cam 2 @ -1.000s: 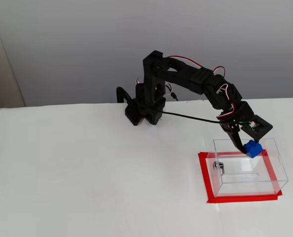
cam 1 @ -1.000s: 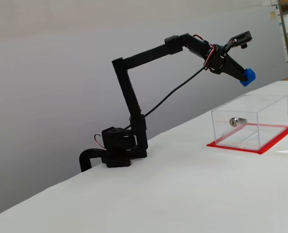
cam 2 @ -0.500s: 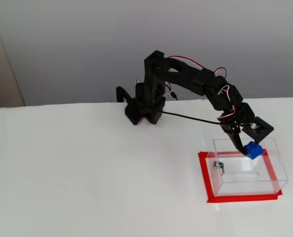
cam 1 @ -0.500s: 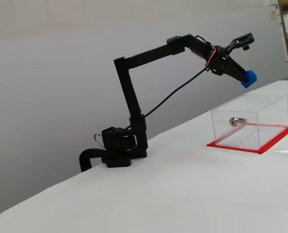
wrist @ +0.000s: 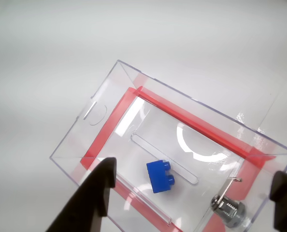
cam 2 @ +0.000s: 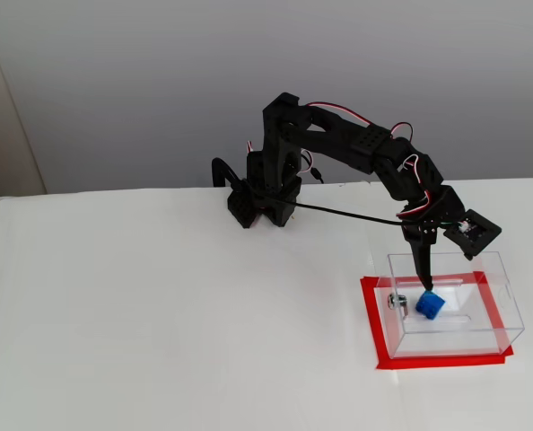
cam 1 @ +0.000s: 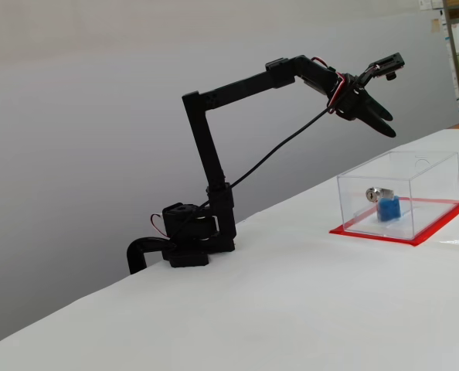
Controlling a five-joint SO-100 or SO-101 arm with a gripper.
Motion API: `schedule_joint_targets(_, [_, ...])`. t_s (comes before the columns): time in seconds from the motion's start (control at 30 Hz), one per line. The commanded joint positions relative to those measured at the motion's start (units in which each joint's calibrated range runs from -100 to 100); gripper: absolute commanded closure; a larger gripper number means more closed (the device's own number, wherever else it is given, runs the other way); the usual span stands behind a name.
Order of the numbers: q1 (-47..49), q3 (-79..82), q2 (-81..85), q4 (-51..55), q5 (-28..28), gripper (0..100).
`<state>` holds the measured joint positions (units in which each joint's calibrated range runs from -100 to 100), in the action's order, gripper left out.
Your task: Pick the blue lego brick and place it into the transparent box
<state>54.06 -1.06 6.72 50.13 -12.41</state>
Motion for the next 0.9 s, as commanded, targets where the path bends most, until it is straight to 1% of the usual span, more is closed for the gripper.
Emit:
schedule_joint_targets(0.0, [0.39,-4.0,0.87,-1.3,0.3,65])
schedule_joint_targets(0.2, [0.39,-4.09,0.87,-1.3,0.2,65])
schedule_joint_targets(0.27, [0.32,-4.09,0.87,-1.3,0.25,66])
schedule_joint_targets(0.43, [0.03,-4.18,0.96,-1.3,0.46,72])
schedule_joint_targets(0.63, [-0.2,-4.18,1.04,-1.3,0.51,82])
schedule_joint_targets(0.87, [-1.68,-3.28,4.44,-0.52,0.72,88])
